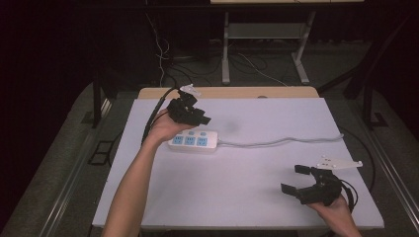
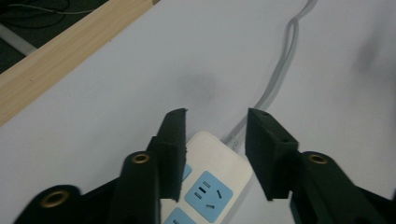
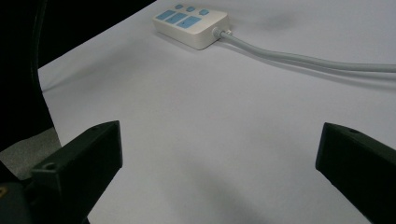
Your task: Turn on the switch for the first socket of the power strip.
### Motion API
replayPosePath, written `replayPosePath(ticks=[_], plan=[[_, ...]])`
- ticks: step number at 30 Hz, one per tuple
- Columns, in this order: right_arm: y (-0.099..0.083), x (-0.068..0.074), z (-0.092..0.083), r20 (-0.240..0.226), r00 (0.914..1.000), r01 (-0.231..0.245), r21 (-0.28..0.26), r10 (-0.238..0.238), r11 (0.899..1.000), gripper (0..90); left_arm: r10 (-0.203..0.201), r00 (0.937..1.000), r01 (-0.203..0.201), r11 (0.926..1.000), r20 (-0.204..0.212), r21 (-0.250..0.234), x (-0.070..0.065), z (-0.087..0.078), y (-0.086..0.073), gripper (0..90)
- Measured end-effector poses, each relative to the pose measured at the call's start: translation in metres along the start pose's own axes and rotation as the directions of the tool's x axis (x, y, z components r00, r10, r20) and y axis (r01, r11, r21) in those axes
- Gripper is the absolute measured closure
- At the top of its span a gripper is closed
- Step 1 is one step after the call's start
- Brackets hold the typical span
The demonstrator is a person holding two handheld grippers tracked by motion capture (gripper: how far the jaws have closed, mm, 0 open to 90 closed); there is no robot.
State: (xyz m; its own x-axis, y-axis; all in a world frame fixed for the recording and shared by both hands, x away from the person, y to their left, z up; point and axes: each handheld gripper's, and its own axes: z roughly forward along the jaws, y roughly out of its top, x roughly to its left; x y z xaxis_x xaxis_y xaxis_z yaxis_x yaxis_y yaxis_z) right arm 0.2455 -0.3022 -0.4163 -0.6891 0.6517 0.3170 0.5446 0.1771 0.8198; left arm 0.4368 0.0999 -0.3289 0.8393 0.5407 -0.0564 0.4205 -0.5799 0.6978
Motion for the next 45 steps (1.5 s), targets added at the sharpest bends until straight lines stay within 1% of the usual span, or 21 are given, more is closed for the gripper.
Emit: replayPosePath(ticks=[1,2,5,6,8,9,12,16,20,24,31,33,34,40,43,45], plan=[[0.0,0.0,0.0,0.0,1.0,0.0,0.0,0.0,1.0,0.3,0.004,1.0,-0.004,1.0,0.001,0.003,0.002,0.001,0.0,64.8],[0.0,0.0,0.0,0.0,1.0,0.0,0.0,0.0,1.0,0.3,0.003,1.0,-0.003,1.0,0.0,0.007,0.002,0.003,-0.001,64.8],[0.0,0.0,0.0,0.001,1.0,0.0,-0.001,0.0,1.0,0.3,-0.002,1.0,0.002,0.9999,-0.007,0.014,0.005,0.007,-0.002,75.8],[0.0,0.0,0.0,0.001,1.0,0.0,-0.001,0.0,1.0,0.3,-0.005,0.9999,0.005,0.9998,-0.009,0.02,0.006,0.009,-0.002,75.8],[0.0,0.0,-0.001,0.0,1.0,-0.001,0.0,0.001,1.0,0.3,-0.016,0.9998,0.016,0.9994,-0.011,0.03,0.007,0.012,-0.003,83.2],[0.0,-0.001,-0.001,0.001,1.0,0.0,-0.001,0.0,1.0,0.3,-0.016,0.9998,0.016,0.9991,-0.013,0.038,0.008,0.014,-0.003,88.6],[0.0,-0.001,-0.001,0.0,1.0,0.0,0.0,0.0,1.0,0.3,-0.022,0.9996,0.023,0.9983,-0.019,0.054,0.01,0.018,-0.005,88.8],[0.0,-0.001,-0.001,0.0,1.0,0.001,0.001,-0.001,1.0,0.3,-0.019,0.9995,0.02,0.9969,-0.026,0.076,0.011,0.024,-0.006,89.0],[0.0,-0.001,-0.001,-0.001,1.0,0.002,0.0,-0.002,1.0,0.3,-0.016,0.9993,0.018,0.996,-0.033,0.087,0.014,0.031,-0.007,88.9],[0.0,-0.001,-0.001,0.0,1.0,0.002,-0.001,-0.002,1.0,0.3,-0.021,0.9991,0.025,0.9935,-0.037,0.111,0.017,0.036,-0.01,89.0],[0.0,-0.002,-0.002,0.0,1.0,0.001,-0.001,-0.001,1.0,0.3,-0.031,0.9986,0.036,0.9918,-0.043,0.123,0.021,0.042,-0.015,89.0],[0.0,-0.002,-0.001,0.0,1.0,0.001,0.001,-0.001,1.0,0.3,-0.028,0.9987,0.033,0.9909,-0.042,0.131,0.022,0.043,-0.016,89.0],[0.0,-0.002,-0.001,0.0,1.0,0.0,0.002,0.0,1.0,0.3,-0.035,0.9986,0.04,0.9906,-0.04,0.131,0.022,0.044,-0.017,89.0],[0.0,-0.002,-0.001,-0.003,1.0,0.002,0.003,-0.002,1.0,0.3,-0.028,0.9991,0.032,0.9881,-0.032,0.15,0.024,0.048,-0.019,89.0],[0.0,-0.002,-0.001,-0.003,1.0,0.001,0.002,-0.001,1.0,0.3,-0.04,0.9986,0.045,0.9883,-0.036,0.146,0.024,0.05,-0.021,89.0],[0.0,-0.002,-0.001,-0.003,1.0,0.001,0.002,-0.001,1.0,0.3,-0.038,0.9987,0.043,0.9882,-0.035,0.147,0.025,0.051,-0.022,89.0]])
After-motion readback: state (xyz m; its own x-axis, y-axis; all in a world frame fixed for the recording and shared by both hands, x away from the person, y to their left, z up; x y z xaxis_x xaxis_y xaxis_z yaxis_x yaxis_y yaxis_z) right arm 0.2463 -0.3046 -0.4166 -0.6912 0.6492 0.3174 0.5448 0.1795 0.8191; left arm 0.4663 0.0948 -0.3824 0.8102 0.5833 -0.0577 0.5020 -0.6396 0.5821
